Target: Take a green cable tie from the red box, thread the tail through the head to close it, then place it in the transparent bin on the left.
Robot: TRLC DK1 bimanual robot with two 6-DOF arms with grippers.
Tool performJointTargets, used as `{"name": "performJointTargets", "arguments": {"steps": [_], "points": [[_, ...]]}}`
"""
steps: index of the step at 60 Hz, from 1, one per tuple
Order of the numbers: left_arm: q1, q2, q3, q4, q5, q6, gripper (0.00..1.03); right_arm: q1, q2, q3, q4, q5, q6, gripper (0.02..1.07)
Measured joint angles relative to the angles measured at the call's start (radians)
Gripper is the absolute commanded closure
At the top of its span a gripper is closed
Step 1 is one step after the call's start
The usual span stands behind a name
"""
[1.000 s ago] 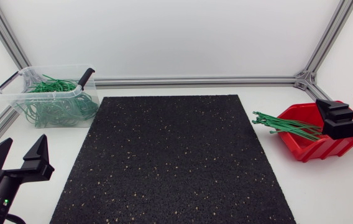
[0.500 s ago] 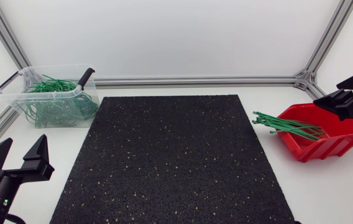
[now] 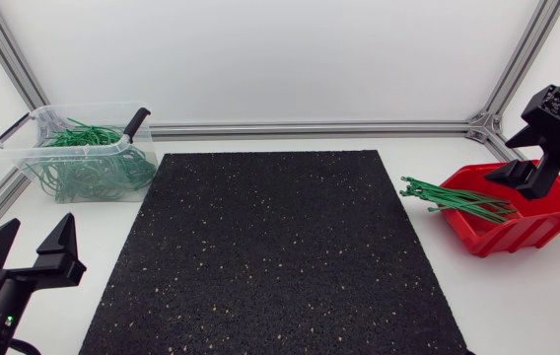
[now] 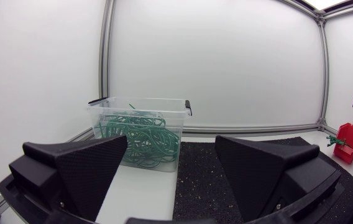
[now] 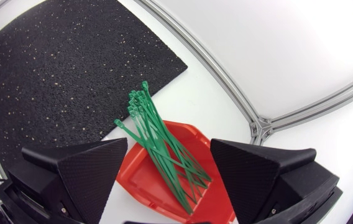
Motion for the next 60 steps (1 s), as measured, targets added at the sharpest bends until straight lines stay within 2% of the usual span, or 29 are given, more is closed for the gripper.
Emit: {"name": "performJointTargets", "arguments": {"steps": [13,24,27,33,37,45,52,58,60], "points": [[0.000,0.000,0.000,0.000,0.000,0.000,0.05,0.003,0.079,-0.087,0.060,0.002,-0.107,0.16],[0.000,0.000,0.000,0.000,0.000,0.000,0.05,0.031,0.093,-0.242,0.231,0.011,-0.146,0.17],[0.000,0.000,0.000,0.000,0.000,0.000,0.05,0.039,0.093,-0.278,0.284,0.018,-0.153,0.22],[0.000,0.000,0.000,0.000,0.000,0.000,0.05,0.054,0.093,-0.338,0.384,0.025,-0.157,0.23],[0.000,0.000,0.000,0.000,0.000,0.000,0.05,0.060,0.093,-0.369,0.439,0.029,-0.157,0.31],[0.000,0.000,0.000,0.000,0.000,0.000,0.05,0.063,0.093,-0.402,0.508,0.029,-0.160,0.35],[0.000,0.000,0.000,0.000,0.000,0.000,0.05,0.071,0.093,-0.410,0.534,0.028,-0.161,0.48],[0.000,0.000,0.000,0.000,0.000,0.000,0.05,0.076,0.093,-0.413,0.563,0.029,-0.165,0.48],[0.000,0.000,0.000,0.000,0.000,0.000,0.05,0.079,0.093,-0.414,0.575,0.029,-0.165,0.52]]}}
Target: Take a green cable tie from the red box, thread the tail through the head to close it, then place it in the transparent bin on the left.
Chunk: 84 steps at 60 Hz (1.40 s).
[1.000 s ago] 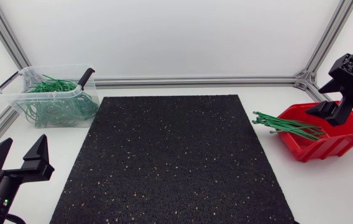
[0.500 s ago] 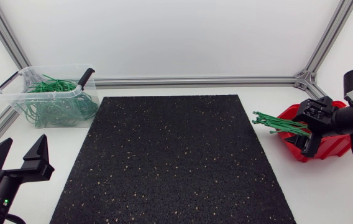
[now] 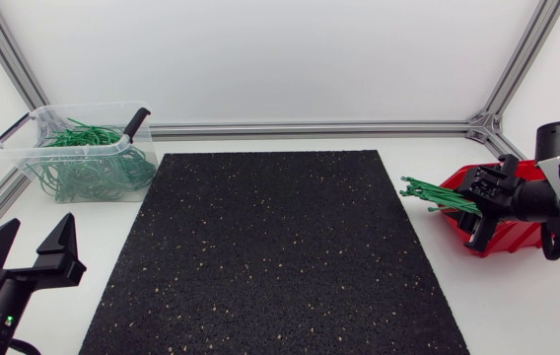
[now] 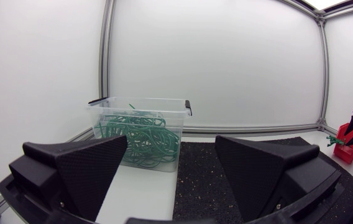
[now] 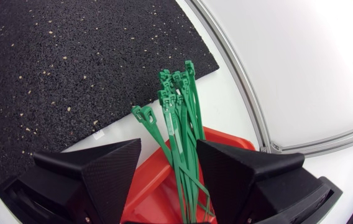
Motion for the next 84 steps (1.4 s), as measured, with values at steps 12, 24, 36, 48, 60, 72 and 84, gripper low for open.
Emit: {"name": "performJointTargets", "arguments": {"steps": [12,24,36,48,60,72,84], "points": [[0.000,0.000,0.000,0.000,0.000,0.000,0.05,0.013,0.000,-0.006,0.034,-0.001,-0.007,0.83],[0.000,0.000,0.000,0.000,0.000,0.000,0.05,0.016,0.003,-0.015,0.061,-0.001,-0.011,0.93],[0.000,0.000,0.000,0.000,0.000,0.000,0.05,0.016,0.005,-0.015,0.065,-0.003,-0.014,1.01],[0.000,0.000,0.000,0.000,0.000,0.000,0.05,0.012,-0.002,0.004,-0.040,-0.043,-0.010,1.01],[0.000,0.000,0.000,0.000,0.000,0.000,0.05,-0.017,-0.034,0.139,-0.245,-0.132,0.032,1.01],[0.000,0.000,0.000,0.000,0.000,0.000,0.05,-0.062,-0.046,0.333,-0.525,-0.291,0.078,1.01],[0.000,0.000,0.000,0.000,0.002,0.000,0.05,-0.099,-0.024,0.584,-0.823,-0.447,0.126,1.01]]}}
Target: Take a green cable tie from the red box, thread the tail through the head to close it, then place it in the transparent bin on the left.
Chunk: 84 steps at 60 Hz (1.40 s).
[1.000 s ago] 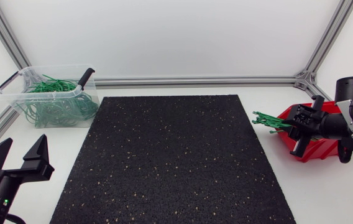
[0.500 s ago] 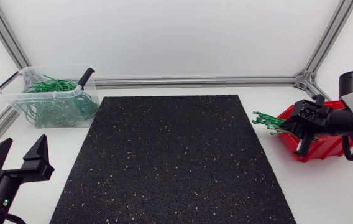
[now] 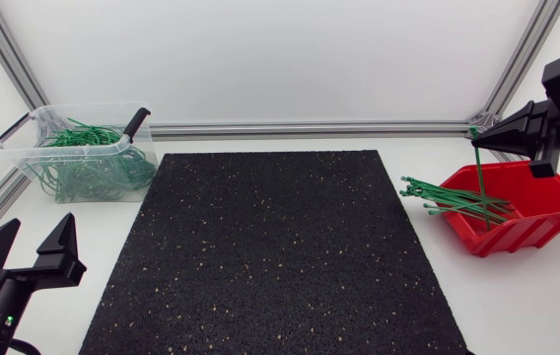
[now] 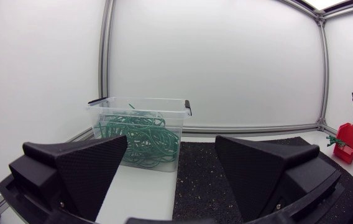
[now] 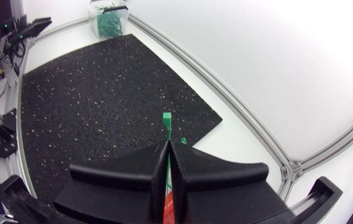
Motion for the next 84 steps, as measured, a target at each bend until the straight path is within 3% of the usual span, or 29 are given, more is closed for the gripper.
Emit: {"name": "performJointTargets", "arguments": {"steps": [13,34,72,84], "points": [[0.000,0.000,0.000,0.000,0.003,0.000,0.05,0.021,0.042,0.137,-0.226,-0.084,0.043,1.01],[0.000,0.000,0.000,0.000,0.003,0.000,0.05,0.148,0.107,0.195,-0.378,-0.148,0.204,1.01],[0.000,0.001,0.000,-0.005,0.027,0.000,0.05,0.443,0.146,0.196,-0.405,-0.193,0.420,1.01],[-0.006,0.000,0.000,-0.007,0.032,0.000,0.05,0.522,0.149,0.167,-0.310,-0.187,0.545,1.01]]}}
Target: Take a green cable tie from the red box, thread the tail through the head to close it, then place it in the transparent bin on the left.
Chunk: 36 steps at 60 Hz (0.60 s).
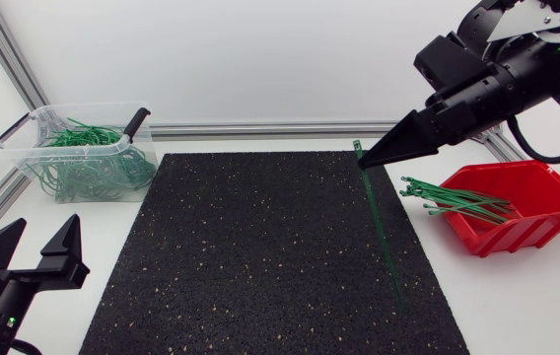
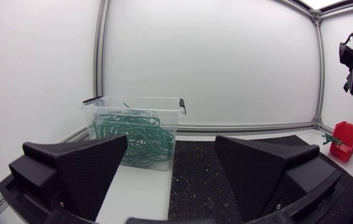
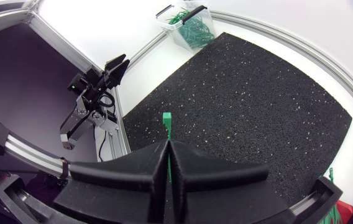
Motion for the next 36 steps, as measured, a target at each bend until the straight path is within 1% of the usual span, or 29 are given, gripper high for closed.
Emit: {"name": "performJointTargets", "arguments": {"steps": [5,12,22,36], "points": [[-0.020,0.000,0.000,-0.004,0.020,-0.003,0.05,0.044,-0.006,-0.024,0.100,0.045,0.076,1.01],[-0.055,0.023,0.008,-0.018,0.024,-0.015,0.05,0.122,-0.035,-0.077,0.247,0.148,0.196,1.01],[-0.095,0.138,0.053,-0.061,0.024,-0.049,0.05,0.243,-0.058,-0.085,0.338,0.271,0.394,1.01],[-0.181,0.308,0.198,-0.093,0.016,-0.102,0.05,0.405,-0.092,-0.106,0.467,0.466,0.552,1.01]]}}
